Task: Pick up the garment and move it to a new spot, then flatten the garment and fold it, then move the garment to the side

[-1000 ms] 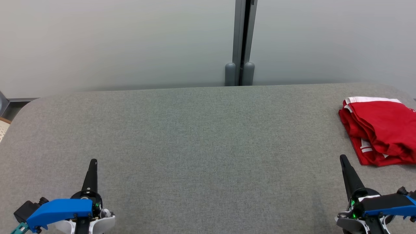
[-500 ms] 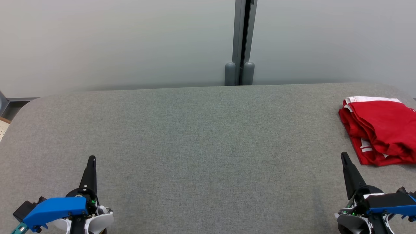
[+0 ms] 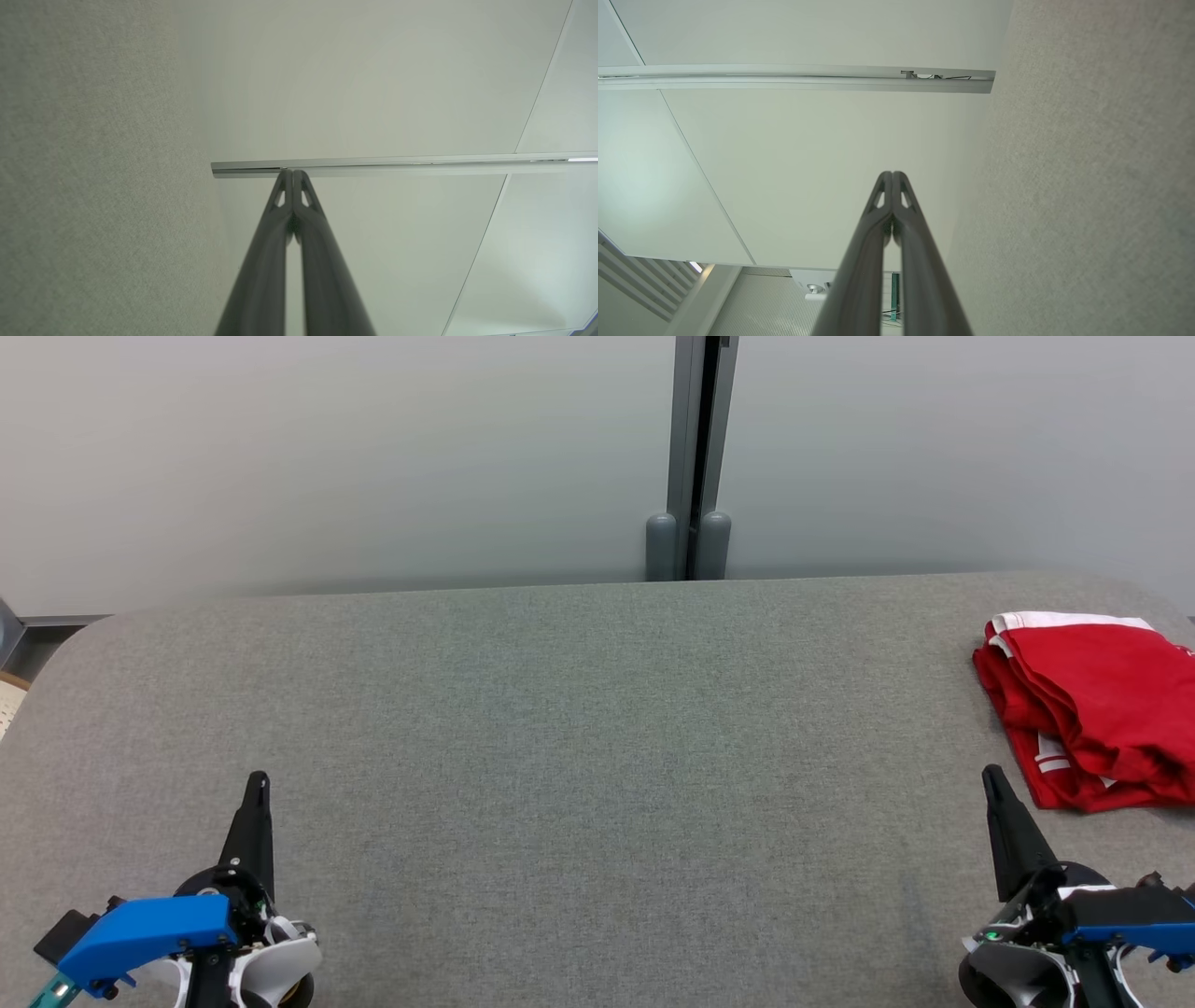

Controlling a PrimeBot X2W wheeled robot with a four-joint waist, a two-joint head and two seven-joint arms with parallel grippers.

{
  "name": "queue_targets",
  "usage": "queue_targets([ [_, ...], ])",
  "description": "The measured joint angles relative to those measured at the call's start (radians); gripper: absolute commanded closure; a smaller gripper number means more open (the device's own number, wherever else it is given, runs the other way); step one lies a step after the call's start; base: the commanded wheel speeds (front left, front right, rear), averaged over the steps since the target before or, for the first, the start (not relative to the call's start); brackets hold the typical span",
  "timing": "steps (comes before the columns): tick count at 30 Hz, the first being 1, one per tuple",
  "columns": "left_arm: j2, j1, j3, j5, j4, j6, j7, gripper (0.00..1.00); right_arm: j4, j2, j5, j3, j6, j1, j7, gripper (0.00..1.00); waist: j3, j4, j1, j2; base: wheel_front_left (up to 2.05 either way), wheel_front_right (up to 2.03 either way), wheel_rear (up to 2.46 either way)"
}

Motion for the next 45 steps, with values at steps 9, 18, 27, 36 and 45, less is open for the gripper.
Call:
queue_targets([
  [9,-0.002,-0.003,0.003,-0.014,-0.002,0.000,0.002,1.00,0.001,0.000,0.016,-0.001,0.000,-0.003,0.001,1.00,0.000,0.000,0.0000,0.0000,0.00,0.00,0.00],
  [18,-0.002,-0.003,0.003,-0.014,-0.002,0.000,0.002,1.00,0.001,0.000,0.016,-0.001,0.000,-0.003,0.001,1.00,0.000,0.000,0.0000,0.0000,0.00,0.00,0.00],
  [27,-0.002,-0.003,0.003,-0.014,-0.002,0.000,0.002,1.00,0.001,0.000,0.016,-0.001,0.000,-0.003,0.001,1.00,0.000,0.000,0.0000,0.0000,0.00,0.00,0.00],
  [36,-0.002,-0.003,0.003,-0.014,-0.002,0.000,0.002,1.00,0.001,0.000,0.016,-0.001,0.000,-0.003,0.001,1.00,0.000,0.000,0.0000,0.0000,0.00,0.00,0.00],
  [45,-0.002,-0.003,0.003,-0.014,-0.002,0.000,0.002,1.00,0.001,0.000,0.016,-0.001,0.000,-0.003,0.001,1.00,0.000,0.000,0.0000,0.0000,0.00,0.00,0.00],
])
